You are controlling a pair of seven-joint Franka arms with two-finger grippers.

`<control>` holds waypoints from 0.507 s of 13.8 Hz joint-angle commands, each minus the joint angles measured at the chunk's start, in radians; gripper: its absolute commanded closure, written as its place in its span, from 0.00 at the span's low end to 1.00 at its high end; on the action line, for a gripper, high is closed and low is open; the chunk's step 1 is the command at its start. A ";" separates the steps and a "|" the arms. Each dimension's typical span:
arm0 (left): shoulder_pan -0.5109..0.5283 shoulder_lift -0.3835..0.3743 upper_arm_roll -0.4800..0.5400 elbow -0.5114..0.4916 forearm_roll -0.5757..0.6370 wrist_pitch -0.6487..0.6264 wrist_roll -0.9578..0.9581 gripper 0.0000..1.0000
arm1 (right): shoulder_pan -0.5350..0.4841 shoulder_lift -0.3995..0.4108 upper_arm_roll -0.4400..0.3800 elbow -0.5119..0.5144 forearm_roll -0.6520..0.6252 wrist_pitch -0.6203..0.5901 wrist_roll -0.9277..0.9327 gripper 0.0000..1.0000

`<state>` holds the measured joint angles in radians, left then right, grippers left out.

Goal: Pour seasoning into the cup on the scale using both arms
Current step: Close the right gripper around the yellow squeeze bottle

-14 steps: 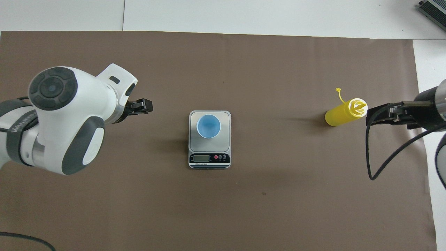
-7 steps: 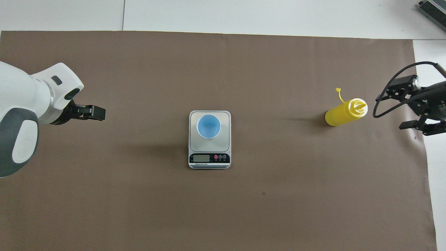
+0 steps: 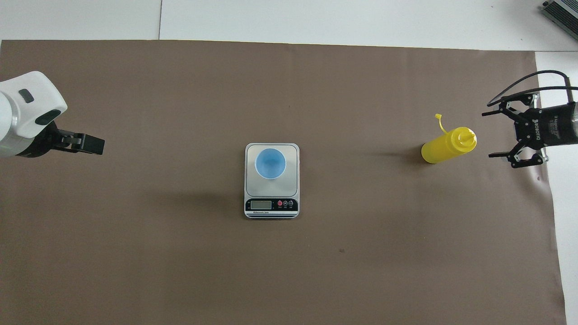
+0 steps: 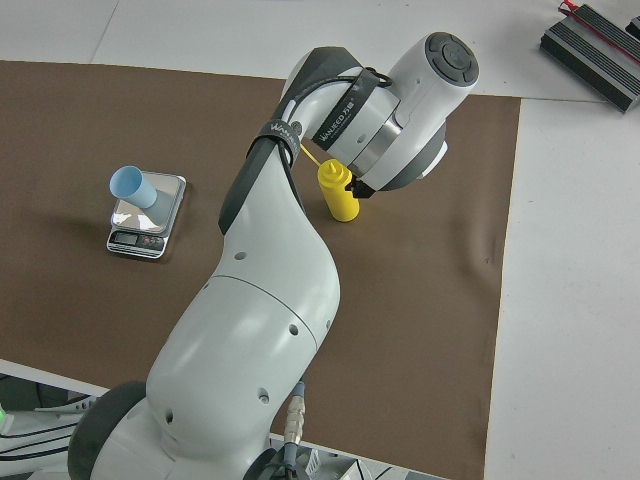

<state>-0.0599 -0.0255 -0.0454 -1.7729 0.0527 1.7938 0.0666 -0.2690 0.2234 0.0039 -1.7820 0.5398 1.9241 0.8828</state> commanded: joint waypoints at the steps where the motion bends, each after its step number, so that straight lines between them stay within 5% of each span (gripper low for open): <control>1: 0.009 -0.004 -0.007 0.065 -0.007 -0.079 0.022 0.00 | 0.001 0.002 0.010 -0.091 0.077 0.095 -0.030 0.00; 7: 0.024 0.009 -0.001 0.193 -0.074 -0.195 0.025 0.00 | -0.032 0.125 0.010 -0.080 0.229 0.087 -0.100 0.00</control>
<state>-0.0588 -0.0271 -0.0449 -1.6424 0.0104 1.6624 0.0693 -0.2756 0.3084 0.0056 -1.8640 0.7114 2.0048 0.8343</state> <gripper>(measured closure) 0.000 0.000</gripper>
